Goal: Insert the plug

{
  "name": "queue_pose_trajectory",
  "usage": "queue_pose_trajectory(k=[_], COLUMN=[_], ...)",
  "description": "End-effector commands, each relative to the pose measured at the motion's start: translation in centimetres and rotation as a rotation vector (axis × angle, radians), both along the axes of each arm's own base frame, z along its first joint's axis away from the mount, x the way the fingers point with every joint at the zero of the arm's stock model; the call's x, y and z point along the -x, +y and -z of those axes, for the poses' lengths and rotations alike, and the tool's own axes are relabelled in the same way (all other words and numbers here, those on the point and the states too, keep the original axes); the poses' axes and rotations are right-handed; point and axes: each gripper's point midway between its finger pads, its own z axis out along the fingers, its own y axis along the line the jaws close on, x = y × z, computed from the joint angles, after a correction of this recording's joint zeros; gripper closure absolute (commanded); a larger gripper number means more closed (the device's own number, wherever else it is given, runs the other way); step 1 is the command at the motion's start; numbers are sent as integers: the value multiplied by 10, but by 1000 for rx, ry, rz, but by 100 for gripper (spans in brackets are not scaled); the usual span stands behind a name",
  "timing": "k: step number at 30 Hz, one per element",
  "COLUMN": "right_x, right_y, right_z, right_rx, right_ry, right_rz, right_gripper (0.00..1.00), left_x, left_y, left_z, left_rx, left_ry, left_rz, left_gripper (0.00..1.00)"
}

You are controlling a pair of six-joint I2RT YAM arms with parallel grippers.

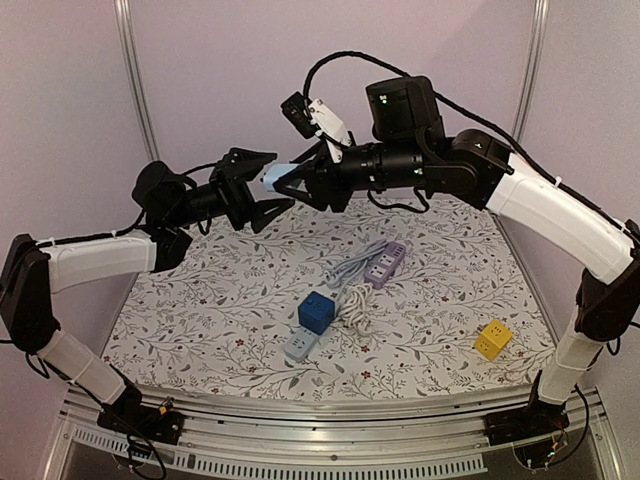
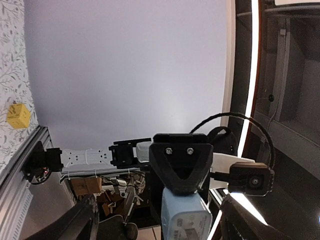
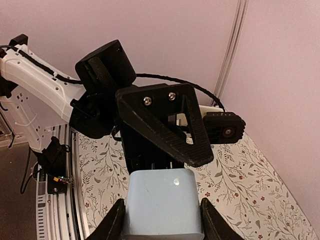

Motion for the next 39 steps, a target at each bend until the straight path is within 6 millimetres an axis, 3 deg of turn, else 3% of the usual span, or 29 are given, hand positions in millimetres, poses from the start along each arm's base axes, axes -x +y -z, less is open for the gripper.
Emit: queue_pose_trajectory(k=[1, 8, 15, 20, 23, 31, 39], right_x=[6, 2, 5, 12, 10, 8, 16], right_y=[-9, -24, -38, -41, -45, -40, -39], right_z=[-2, 15, 38, 58, 60, 81, 107], right_rx=[-21, -13, 54, 123, 168, 263, 377], right_ry=[57, 162, 255, 338, 367, 440, 549], right_rz=[26, 127, 177, 177, 214, 242, 266], right_gripper=[96, 100, 100, 100, 100, 100, 100], left_x=[-6, -14, -28, -24, -19, -6, 15], left_y=[3, 24, 79, 118, 138, 180, 254], left_z=[20, 56, 102, 141, 156, 175, 186], left_rx=[-61, -177, -406, -690, -866, -1163, -1547], left_ry=[134, 168, 192, 181, 146, 37, -46], left_rz=[-17, -84, -248, -333, -372, -451, -625], left_gripper=[10, 6, 7, 8, 8, 8, 8])
